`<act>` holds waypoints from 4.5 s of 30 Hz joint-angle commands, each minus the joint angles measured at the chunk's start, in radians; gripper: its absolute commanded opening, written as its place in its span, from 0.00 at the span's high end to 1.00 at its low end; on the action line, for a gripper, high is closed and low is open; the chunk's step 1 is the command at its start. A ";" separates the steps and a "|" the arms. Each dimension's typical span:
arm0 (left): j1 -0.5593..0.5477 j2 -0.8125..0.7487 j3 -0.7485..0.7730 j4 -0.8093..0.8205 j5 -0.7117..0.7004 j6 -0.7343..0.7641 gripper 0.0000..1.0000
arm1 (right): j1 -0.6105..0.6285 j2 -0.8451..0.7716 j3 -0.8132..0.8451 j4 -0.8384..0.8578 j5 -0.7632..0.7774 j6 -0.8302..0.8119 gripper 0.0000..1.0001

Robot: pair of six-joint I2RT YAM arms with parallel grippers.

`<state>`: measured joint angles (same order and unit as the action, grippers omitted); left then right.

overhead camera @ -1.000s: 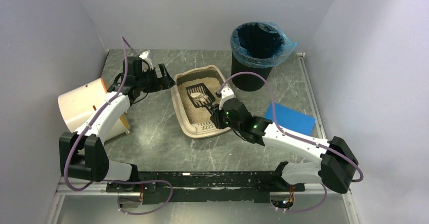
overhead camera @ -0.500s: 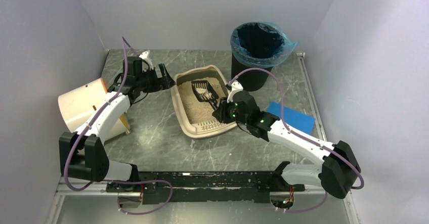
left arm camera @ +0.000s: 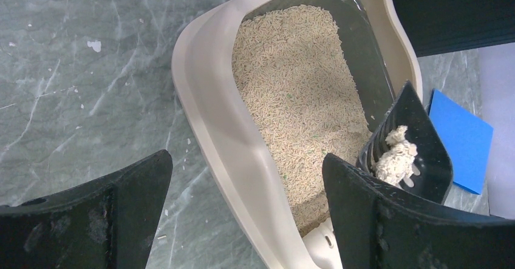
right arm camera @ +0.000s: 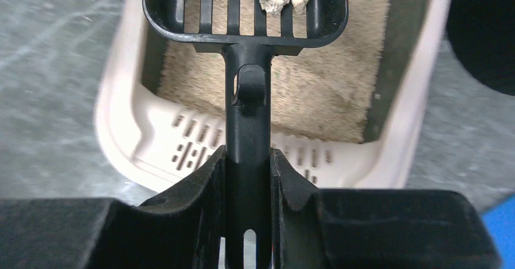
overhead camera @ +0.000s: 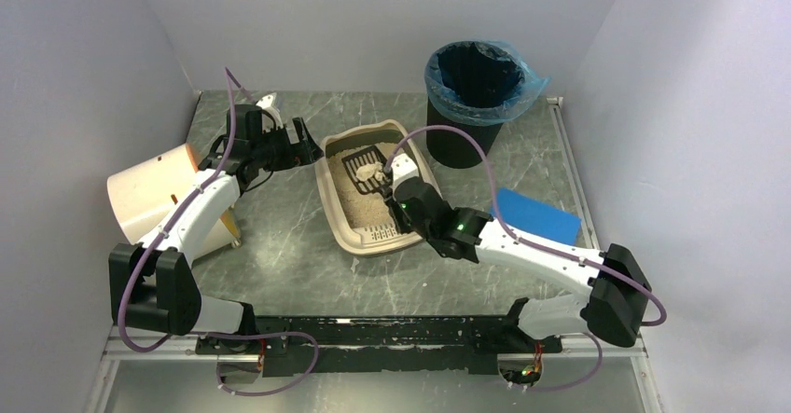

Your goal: Clean the litter box

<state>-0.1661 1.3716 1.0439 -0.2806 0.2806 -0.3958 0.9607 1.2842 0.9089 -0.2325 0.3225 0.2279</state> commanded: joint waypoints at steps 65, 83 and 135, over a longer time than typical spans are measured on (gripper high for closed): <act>0.008 -0.023 -0.032 0.049 0.003 0.015 0.02 | -0.023 -0.075 -0.028 0.002 0.115 -0.219 1.00; 0.007 -0.016 -0.036 0.053 0.013 0.012 0.02 | -0.023 -0.055 -0.006 0.009 0.102 -0.217 1.00; 0.005 -0.026 -0.045 0.057 0.009 0.014 0.02 | -0.263 0.167 0.762 -0.419 -0.053 -0.178 1.00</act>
<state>-0.1661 1.3705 1.0046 -0.2516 0.2836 -0.3889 0.7654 1.4307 1.5883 -0.6373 0.3191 0.0303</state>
